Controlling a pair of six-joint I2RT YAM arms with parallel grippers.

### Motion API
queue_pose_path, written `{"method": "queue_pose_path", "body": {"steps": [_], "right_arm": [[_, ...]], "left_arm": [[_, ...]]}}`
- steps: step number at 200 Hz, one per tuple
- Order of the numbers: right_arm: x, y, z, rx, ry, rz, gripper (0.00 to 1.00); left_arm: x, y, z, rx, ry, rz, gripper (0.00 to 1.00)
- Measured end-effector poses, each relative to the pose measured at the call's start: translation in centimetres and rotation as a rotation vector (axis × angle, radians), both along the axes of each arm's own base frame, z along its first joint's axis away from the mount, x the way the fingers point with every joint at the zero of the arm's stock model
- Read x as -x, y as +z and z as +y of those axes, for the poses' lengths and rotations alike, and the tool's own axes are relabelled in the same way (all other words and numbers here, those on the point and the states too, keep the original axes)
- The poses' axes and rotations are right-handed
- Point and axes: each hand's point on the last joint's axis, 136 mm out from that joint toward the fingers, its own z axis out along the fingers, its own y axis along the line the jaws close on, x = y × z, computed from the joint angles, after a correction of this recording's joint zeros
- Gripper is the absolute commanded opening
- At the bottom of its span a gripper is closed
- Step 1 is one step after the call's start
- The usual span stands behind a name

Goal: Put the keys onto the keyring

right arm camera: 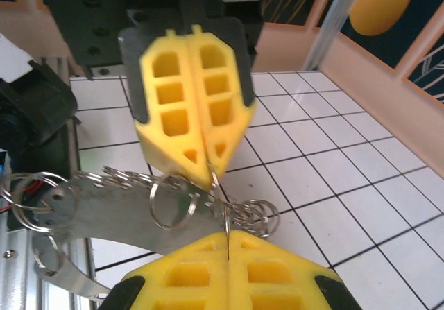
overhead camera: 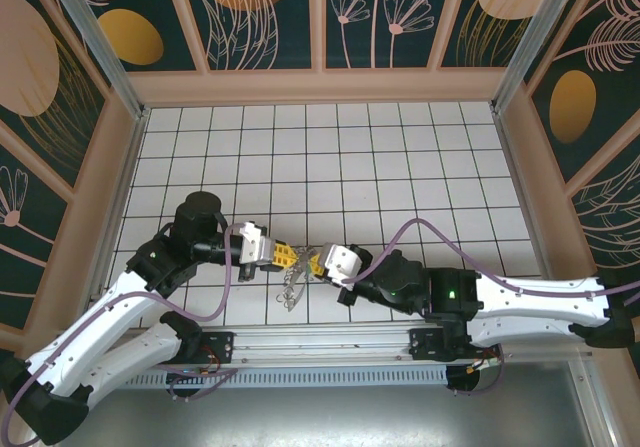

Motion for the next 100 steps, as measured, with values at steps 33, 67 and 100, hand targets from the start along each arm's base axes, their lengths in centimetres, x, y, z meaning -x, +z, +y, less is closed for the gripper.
{"method": "queue_pose_path", "body": {"steps": [33, 67, 100], "right_arm": [[-0.3, 0.7, -0.3, -0.026, -0.023, -0.006, 0.0], [-0.1, 1.1, -0.2, -0.047, -0.006, -0.003, 0.0], [0.5, 1.3, 0.1, -0.057, 0.028, 0.004, 0.0]], "left_arm": [[0.0, 0.0, 0.0, -0.001, 0.003, 0.0, 0.0], [-0.1, -0.1, 0.0, -0.002, 0.004, -0.001, 0.0], [-0.1, -0.1, 0.0, -0.003, 0.007, -0.002, 0.0]]}}
